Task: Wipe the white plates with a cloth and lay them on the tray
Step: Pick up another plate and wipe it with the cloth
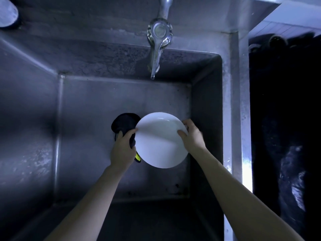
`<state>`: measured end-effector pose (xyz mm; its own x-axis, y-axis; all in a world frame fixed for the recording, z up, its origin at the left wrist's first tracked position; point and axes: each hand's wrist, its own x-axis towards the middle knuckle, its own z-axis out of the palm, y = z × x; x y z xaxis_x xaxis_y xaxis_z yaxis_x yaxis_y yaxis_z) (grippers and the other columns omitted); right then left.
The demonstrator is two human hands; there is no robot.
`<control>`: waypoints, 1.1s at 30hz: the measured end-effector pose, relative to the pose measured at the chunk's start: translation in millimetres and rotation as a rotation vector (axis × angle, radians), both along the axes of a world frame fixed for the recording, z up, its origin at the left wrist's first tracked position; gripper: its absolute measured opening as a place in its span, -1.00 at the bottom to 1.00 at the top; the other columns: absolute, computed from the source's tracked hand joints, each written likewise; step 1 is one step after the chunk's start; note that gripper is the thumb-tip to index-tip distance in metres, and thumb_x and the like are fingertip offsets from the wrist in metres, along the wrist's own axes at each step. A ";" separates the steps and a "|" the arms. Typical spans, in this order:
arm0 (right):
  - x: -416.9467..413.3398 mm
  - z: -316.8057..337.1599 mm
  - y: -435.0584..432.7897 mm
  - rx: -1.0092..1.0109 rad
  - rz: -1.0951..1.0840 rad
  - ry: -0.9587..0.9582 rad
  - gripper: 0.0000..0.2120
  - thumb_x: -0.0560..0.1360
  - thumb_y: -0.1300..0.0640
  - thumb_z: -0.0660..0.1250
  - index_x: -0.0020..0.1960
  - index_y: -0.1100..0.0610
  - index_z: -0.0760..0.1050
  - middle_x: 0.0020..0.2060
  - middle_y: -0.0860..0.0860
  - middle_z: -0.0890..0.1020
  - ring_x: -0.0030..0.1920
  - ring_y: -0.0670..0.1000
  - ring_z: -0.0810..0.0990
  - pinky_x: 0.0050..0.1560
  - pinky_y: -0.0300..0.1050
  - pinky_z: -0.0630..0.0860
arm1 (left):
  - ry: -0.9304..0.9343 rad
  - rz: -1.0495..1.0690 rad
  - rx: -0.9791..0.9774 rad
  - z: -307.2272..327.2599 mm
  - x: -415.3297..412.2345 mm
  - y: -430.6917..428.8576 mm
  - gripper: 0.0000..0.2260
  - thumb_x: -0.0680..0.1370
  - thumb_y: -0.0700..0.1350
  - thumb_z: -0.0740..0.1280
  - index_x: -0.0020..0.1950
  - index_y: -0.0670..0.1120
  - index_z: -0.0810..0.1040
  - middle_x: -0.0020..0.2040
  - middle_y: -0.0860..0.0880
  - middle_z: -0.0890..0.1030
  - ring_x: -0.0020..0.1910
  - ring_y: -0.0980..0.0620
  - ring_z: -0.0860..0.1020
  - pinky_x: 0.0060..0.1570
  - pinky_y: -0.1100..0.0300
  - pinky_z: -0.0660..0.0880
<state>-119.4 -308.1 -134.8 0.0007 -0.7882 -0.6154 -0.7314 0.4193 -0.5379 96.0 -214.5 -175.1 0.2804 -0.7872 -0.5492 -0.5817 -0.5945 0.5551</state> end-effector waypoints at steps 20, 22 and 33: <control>12.0 157.5 64.5 -0.045 -0.426 -0.633 -0.87 0.44 -0.01 0.39 -0.04 -0.08 0.69 -0.08 0.05 0.71 -0.06 0.14 0.65 -0.22 0.00 0.56 | -0.006 0.090 -0.602 212.3 -2.8 62.0 -0.09 0.40 -0.34 0.32 0.48 0.46 0.07 0.29 0.12 0.51 0.06 0.06 0.54 -0.15 0.36 0.40; 13.5 175.0 73.5 -0.034 -0.439 -0.687 -0.87 0.55 0.06 0.37 -0.07 0.04 0.68 -0.06 0.18 0.68 -0.10 0.17 0.63 -0.17 0.00 0.51 | -0.094 -0.160 -0.604 241.0 -27.8 67.4 -0.12 0.41 -0.18 0.30 0.54 0.38 -0.05 0.20 0.12 0.49 0.00 0.06 0.53 -0.25 0.29 0.44; -22.8 252.5 106.6 -0.146 -0.545 -0.909 -0.76 0.55 0.03 0.40 -0.16 0.18 0.69 -0.13 0.26 0.71 -0.14 0.13 0.65 -0.05 0.01 0.55 | -0.325 -0.379 -0.863 305.2 -71.7 82.4 -0.62 0.48 -0.17 0.44 0.31 -0.07 0.59 0.40 0.03 0.51 0.40 -0.03 0.43 0.39 0.03 0.36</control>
<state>-142.2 -201.5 117.8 0.0366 -0.8867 -0.4609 0.2354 0.4559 -0.8583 24.3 -132.2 130.1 -0.0370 -0.9495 0.3117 -0.8499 0.1940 0.4900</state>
